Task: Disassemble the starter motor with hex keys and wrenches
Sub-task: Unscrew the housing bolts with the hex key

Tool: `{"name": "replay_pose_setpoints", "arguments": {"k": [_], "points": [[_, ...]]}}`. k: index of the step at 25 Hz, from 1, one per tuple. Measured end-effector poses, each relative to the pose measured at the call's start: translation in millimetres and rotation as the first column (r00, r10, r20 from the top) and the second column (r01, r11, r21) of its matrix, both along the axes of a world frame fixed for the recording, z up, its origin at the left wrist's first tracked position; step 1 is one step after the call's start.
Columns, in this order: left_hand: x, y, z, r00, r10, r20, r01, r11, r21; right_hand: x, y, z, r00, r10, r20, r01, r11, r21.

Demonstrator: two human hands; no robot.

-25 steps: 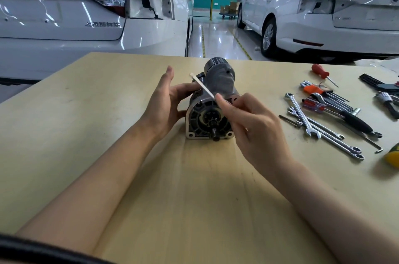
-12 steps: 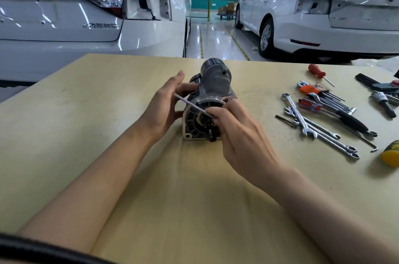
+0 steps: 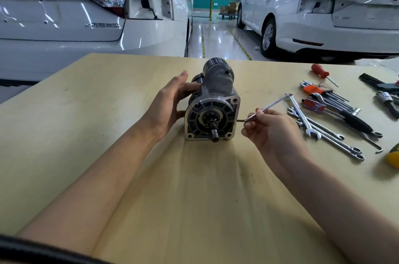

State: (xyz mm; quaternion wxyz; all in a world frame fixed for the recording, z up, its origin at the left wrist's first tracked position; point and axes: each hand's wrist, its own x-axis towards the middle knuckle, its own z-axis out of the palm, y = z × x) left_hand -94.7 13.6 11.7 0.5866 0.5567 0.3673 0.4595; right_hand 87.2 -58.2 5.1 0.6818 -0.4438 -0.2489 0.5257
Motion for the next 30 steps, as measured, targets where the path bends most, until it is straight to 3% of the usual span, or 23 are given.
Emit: {"name": "replay_pose_setpoints", "arguments": {"k": [7, 23, 30], "points": [[1.5, -0.4, -0.3, 1.0, 0.008, -0.002, -0.008, 1.0, 0.012, -2.0, -1.1, 1.8, 0.987, 0.08, -0.137, -0.081, 0.997, 0.0], [1.0, 1.9, -3.5, 1.0, 0.01, -0.005, -0.01, 1.0, 0.024, -9.8, -10.8, -9.7, 0.992, 0.035, -0.12, -0.037, 0.999, -0.011], [2.6, 4.4, -6.3, 0.998, 0.019, -0.056, -0.015, 0.997, 0.076, -13.8, -18.2, -5.4, 0.999, -0.012, -0.029, 0.015, 0.997, 0.08]]}}
